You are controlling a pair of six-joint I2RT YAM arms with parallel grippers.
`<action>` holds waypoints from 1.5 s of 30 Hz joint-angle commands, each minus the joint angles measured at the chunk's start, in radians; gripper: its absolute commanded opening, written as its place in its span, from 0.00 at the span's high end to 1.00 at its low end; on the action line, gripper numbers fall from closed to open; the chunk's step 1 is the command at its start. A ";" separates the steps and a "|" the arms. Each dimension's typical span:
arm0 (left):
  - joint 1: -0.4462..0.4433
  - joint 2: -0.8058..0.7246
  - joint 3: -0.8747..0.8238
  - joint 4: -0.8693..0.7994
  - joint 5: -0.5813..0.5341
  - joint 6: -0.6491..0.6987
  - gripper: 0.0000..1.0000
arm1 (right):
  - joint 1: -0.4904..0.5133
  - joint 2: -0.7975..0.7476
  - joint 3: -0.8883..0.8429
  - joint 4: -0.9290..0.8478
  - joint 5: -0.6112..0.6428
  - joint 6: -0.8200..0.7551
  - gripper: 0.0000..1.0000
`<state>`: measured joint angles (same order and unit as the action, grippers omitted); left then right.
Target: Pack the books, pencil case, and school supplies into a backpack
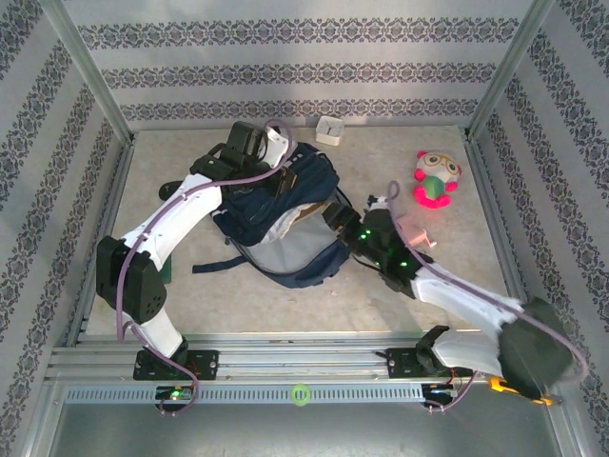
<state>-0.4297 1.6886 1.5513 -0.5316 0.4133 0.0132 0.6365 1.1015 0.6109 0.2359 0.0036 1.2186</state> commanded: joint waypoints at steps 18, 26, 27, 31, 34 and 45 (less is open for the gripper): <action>0.207 -0.225 -0.472 0.052 -0.141 -0.478 0.12 | -0.156 0.382 0.475 -0.581 -0.241 -0.722 0.40; 0.214 -0.074 -0.560 0.265 -0.160 -0.495 0.24 | -0.110 0.561 0.404 -0.456 -0.208 -0.678 0.57; 0.214 -0.037 -0.551 0.287 -0.155 -0.496 0.24 | -0.094 0.562 0.375 -0.435 -0.207 -0.654 0.58; 0.212 0.101 -0.473 0.333 -0.120 -0.498 0.27 | -0.017 0.531 0.254 -0.333 -0.200 -0.533 0.59; 0.205 0.164 -0.415 0.339 -0.119 -0.493 0.27 | 0.028 0.513 0.205 -0.281 -0.173 -0.470 0.59; 0.219 -0.067 -0.430 0.201 -0.201 -0.433 0.18 | 0.050 0.265 0.316 -0.400 -0.120 -0.781 0.44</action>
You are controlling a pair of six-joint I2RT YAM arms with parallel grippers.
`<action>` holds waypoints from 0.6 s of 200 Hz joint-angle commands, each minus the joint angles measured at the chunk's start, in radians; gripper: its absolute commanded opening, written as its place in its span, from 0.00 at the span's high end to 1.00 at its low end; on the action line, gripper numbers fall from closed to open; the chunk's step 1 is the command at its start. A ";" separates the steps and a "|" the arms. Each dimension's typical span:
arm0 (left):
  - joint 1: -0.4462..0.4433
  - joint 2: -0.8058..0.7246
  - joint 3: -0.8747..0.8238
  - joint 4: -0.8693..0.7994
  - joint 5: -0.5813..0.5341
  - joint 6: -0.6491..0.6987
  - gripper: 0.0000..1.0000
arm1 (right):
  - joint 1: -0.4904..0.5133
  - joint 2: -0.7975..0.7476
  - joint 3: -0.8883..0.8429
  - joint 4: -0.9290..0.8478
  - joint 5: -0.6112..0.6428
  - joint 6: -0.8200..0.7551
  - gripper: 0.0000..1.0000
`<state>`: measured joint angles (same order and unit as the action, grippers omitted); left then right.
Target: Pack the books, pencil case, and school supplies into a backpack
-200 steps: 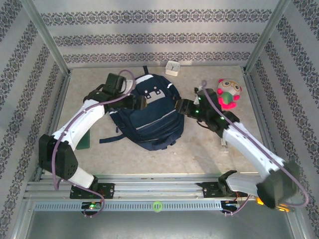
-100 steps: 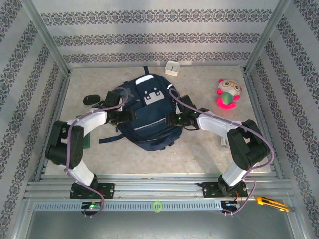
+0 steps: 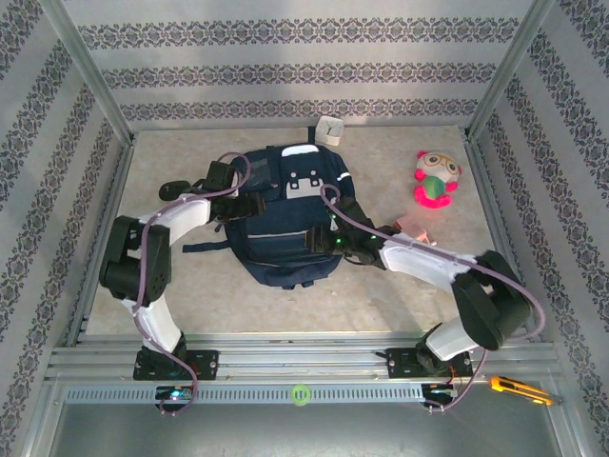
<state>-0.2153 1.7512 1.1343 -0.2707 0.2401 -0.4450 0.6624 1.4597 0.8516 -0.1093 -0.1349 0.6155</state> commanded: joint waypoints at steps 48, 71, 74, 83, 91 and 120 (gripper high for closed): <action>0.163 -0.357 -0.140 -0.126 0.069 -0.036 0.16 | 0.308 -0.039 0.274 -0.267 0.100 -0.981 0.26; 0.215 -0.407 -0.187 -0.131 0.092 -0.047 0.16 | 0.346 0.117 0.359 -0.279 0.065 -1.039 0.22; 0.218 -0.412 -0.194 -0.131 0.095 -0.047 0.16 | 0.350 0.136 0.369 -0.279 0.060 -1.045 0.21; 0.228 -0.422 -0.206 -0.135 0.098 -0.048 0.16 | 0.361 0.197 0.394 -0.274 0.051 -1.069 0.20; 0.235 -0.426 -0.215 -0.135 0.102 -0.046 0.16 | 0.365 0.246 0.408 -0.260 0.054 -1.087 0.20; 0.245 -0.425 -0.240 -0.118 0.110 -0.047 0.16 | 0.363 0.422 0.475 -0.247 0.129 -1.127 0.19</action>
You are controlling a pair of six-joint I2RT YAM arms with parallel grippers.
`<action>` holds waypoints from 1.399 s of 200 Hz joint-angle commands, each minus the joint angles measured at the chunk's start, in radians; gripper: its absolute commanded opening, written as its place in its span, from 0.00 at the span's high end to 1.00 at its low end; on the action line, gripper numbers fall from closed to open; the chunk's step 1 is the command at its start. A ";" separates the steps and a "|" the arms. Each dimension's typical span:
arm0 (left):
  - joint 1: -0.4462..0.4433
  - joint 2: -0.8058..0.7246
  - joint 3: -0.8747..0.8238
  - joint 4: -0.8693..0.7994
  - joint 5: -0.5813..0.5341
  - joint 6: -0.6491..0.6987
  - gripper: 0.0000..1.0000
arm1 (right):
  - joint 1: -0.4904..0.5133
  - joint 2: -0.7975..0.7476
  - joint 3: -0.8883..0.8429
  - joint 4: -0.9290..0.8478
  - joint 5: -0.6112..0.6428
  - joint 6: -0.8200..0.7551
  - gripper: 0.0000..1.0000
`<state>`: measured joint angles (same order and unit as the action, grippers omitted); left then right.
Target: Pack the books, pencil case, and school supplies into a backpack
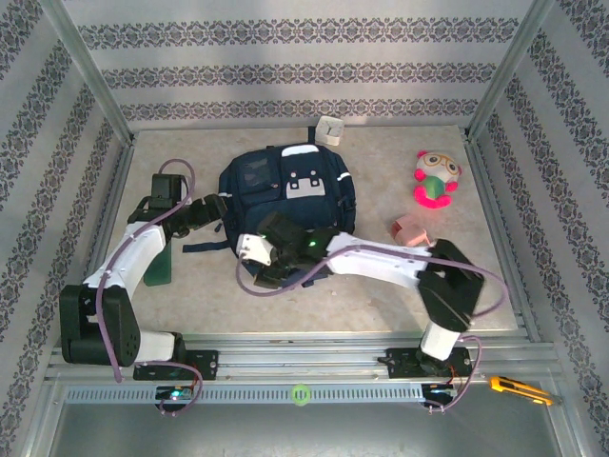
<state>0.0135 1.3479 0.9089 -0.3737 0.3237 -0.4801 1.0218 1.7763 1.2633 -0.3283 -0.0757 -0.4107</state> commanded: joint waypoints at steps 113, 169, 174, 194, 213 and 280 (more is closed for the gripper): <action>0.011 -0.071 -0.047 0.005 0.361 0.585 0.17 | -0.285 -0.412 -0.169 -0.126 -0.384 -0.449 1.00; -0.086 -0.142 -0.254 0.293 0.468 0.561 0.23 | -0.426 -0.441 -0.078 -0.242 -0.496 -0.554 1.00; -0.095 -0.134 -0.269 0.323 0.463 0.540 0.24 | -0.433 -0.444 -0.074 -0.246 -0.504 -0.559 1.00; -0.138 -0.096 -0.284 0.387 0.433 0.505 0.27 | -0.452 -0.452 -0.070 -0.251 -0.518 -0.570 1.00; -0.168 -0.060 -0.260 0.399 0.407 0.515 0.28 | -0.461 -0.457 -0.071 -0.247 -0.538 -0.570 1.00; -0.202 0.064 -0.165 0.411 0.310 0.512 0.51 | -0.480 -0.470 -0.059 -0.231 -0.562 -0.559 1.00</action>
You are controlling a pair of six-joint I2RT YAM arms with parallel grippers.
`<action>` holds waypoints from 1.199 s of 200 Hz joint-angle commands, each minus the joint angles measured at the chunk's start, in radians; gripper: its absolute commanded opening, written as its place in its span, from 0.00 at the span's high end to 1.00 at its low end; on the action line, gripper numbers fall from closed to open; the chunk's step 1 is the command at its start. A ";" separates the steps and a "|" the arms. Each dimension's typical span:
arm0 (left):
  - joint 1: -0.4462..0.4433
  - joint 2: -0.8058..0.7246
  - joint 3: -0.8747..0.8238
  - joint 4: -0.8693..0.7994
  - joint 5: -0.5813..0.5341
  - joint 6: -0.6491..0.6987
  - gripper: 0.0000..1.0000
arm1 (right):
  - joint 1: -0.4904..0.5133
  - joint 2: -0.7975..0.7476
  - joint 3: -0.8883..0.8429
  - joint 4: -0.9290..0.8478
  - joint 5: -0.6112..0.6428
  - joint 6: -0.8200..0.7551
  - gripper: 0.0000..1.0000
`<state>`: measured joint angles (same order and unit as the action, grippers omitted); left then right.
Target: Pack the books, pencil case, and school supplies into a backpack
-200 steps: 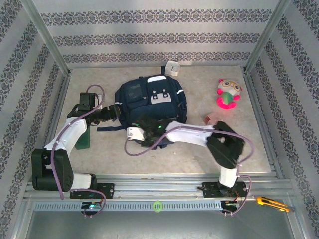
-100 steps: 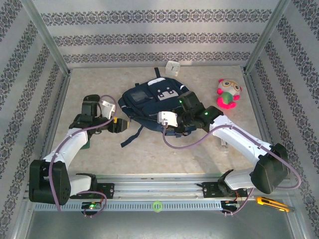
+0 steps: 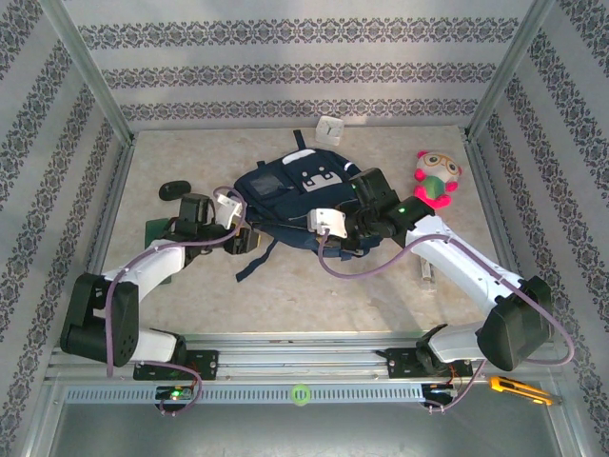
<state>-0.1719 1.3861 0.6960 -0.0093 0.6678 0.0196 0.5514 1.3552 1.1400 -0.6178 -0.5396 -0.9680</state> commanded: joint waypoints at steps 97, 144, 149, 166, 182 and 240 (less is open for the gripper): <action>-0.080 -0.089 0.058 -0.104 0.290 0.153 1.00 | 0.062 0.015 -0.095 0.418 0.135 0.230 1.00; -0.208 -0.081 0.141 -0.193 0.351 0.166 1.00 | 0.120 0.119 -0.113 0.593 0.224 0.342 1.00; -0.228 -0.072 0.150 -0.194 0.351 0.165 1.00 | 0.122 0.125 -0.112 0.611 0.222 0.354 1.00; -0.282 -0.051 0.188 -0.216 0.348 0.175 0.97 | 0.114 0.135 -0.115 0.646 0.168 0.361 1.00; -0.292 -0.074 0.198 -0.232 0.316 0.190 0.80 | 0.081 0.119 -0.140 0.651 0.060 0.321 1.00; -0.263 -0.324 0.187 -0.500 -0.134 0.566 0.13 | -0.034 -0.020 -0.212 0.377 -0.212 -0.083 1.00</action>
<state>-0.4431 1.1564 0.8661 -0.3725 0.7292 0.3466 0.5446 1.4235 0.9264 -0.1837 -0.5747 -0.8474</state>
